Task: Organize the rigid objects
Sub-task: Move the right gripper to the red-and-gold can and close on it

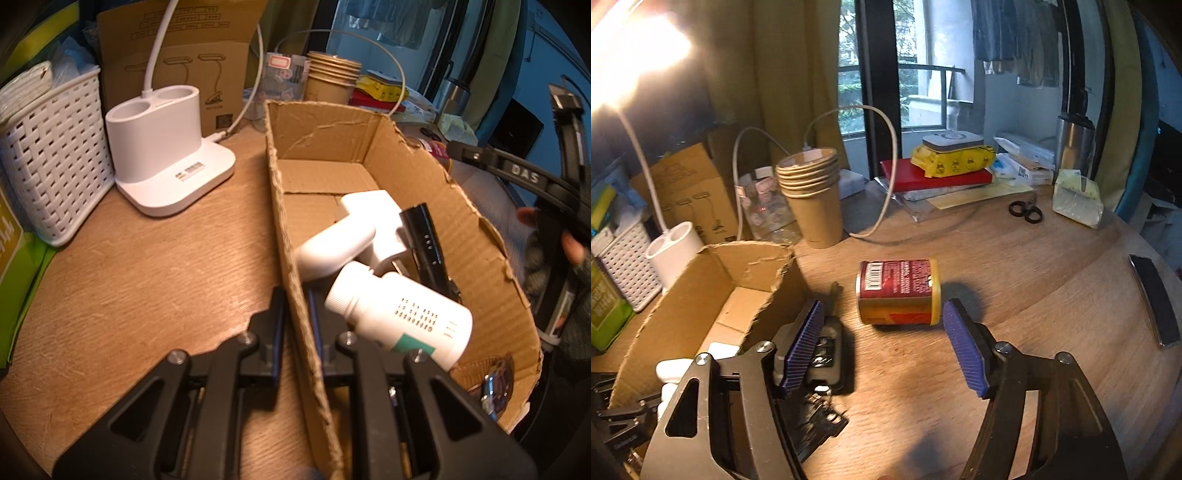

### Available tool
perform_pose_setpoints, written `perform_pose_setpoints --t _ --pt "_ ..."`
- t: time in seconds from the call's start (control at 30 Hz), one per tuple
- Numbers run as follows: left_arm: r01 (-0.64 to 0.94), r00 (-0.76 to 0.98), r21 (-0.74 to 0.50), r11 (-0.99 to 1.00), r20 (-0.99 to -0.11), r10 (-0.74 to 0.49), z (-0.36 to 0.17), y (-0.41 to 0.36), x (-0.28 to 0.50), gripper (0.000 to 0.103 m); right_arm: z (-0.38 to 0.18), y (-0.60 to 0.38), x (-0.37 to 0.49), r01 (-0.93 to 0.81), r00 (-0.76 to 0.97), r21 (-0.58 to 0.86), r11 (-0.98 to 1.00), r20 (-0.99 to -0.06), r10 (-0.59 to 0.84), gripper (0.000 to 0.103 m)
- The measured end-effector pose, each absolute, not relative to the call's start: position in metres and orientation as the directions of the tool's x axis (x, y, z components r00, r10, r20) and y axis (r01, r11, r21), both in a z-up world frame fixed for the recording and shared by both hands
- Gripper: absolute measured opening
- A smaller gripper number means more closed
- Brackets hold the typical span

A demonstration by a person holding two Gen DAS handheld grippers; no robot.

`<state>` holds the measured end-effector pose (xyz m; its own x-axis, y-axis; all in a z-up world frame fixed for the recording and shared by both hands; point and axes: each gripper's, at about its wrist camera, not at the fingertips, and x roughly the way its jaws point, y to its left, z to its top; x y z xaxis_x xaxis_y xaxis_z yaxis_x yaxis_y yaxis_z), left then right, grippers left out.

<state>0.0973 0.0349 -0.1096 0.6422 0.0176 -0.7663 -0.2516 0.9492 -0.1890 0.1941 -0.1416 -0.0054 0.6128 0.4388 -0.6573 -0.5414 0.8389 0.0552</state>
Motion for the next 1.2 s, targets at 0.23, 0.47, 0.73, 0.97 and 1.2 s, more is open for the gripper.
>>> perform_pose_setpoints --t 0.23,0.47,0.73,0.97,1.2 --pt "-0.251 0.642 -0.189 0.949 -0.766 0.017 -0.110 0.035 0.097 0.014 -0.011 -0.139 0.220 -0.524 0.592 0.058 0.850 -0.692 0.413 0.072" --pt "-0.251 0.642 -0.188 0.949 -0.766 0.018 -0.109 0.034 0.097 0.014 -0.004 -0.121 0.244 -0.561 0.540 0.015 0.828 -0.752 0.379 0.073" --pt "-0.251 0.642 -0.189 0.949 -0.766 0.017 -0.110 0.033 0.098 0.015 -0.011 -0.120 0.241 -0.557 0.565 0.032 0.830 -0.719 0.406 0.074" --pt "-0.251 0.642 -0.189 0.949 -0.766 0.018 -0.109 0.034 0.098 0.015 -0.026 -0.114 0.245 -0.543 0.571 0.019 0.840 -0.725 0.385 0.074" --pt "-0.251 0.642 -0.189 0.949 -0.766 0.017 -0.109 0.034 0.098 0.015 -0.041 -0.112 0.250 -0.527 0.564 -0.010 0.850 -0.752 0.340 0.068"
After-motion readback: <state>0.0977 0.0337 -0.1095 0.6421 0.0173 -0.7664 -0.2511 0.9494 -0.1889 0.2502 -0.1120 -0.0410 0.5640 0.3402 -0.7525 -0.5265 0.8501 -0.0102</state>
